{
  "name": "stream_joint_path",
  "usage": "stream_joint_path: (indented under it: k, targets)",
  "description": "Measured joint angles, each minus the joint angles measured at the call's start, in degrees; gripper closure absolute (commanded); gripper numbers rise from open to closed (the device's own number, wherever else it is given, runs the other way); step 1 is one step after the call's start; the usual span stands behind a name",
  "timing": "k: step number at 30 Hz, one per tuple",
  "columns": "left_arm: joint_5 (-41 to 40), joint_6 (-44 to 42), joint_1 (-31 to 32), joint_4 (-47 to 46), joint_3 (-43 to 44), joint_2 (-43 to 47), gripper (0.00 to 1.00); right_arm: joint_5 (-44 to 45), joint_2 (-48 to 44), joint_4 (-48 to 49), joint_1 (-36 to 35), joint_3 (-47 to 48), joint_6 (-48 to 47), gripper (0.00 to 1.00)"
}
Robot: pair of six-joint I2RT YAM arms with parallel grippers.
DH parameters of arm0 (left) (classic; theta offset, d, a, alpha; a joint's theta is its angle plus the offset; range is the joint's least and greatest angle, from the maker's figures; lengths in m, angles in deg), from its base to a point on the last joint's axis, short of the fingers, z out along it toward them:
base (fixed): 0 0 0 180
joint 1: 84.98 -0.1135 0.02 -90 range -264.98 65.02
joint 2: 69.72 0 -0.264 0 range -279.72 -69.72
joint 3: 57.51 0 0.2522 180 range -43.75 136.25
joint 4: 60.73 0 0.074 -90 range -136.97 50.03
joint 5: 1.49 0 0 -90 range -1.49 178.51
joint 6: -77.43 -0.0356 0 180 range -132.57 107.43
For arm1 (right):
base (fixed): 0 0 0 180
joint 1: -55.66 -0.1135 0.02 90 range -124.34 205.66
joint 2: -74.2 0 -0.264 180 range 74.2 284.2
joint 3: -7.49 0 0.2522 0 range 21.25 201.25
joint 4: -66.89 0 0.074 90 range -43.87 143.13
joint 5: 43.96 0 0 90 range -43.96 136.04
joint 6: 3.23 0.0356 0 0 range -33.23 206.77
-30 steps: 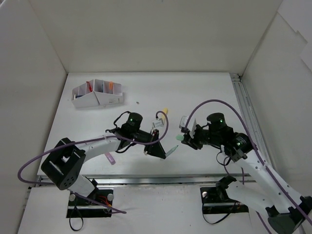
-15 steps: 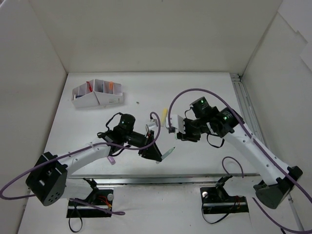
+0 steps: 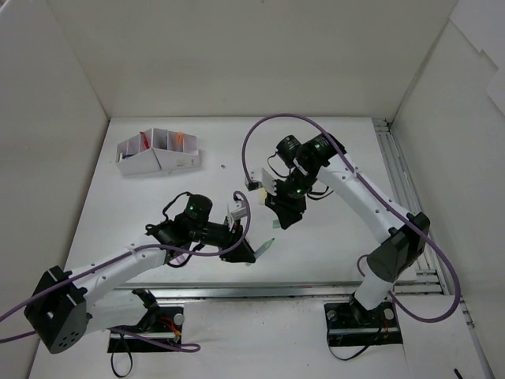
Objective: Sort the stationery into containers
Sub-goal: Close the pen cap on the pen.
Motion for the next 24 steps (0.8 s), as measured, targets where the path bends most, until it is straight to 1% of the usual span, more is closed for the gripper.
stream_joint_path:
  k: [5,10,18,24]
  targets:
    - [-10.8,-2.6,2.8,6.0,0.0,4.3,1.0,-0.7,-1.9,-1.0,0.0,-2.2,7.4,1.0]
    - [-16.8,-4.0,4.2,10.1,0.1,6.1,1.0,-1.7,-2.6,-2.5,-1.2,-3.5,11.5,1.0]
    - [-19.3,-5.6,4.4,12.2,0.1,6.6,1.0,-3.0,0.2,-2.8,-5.2,-3.9,10.9,1.0]
    - [-19.2,-7.5,5.1,12.5,0.3,6.6,1.0,-3.7,1.5,-2.8,-5.5,-3.9,8.2,1.0]
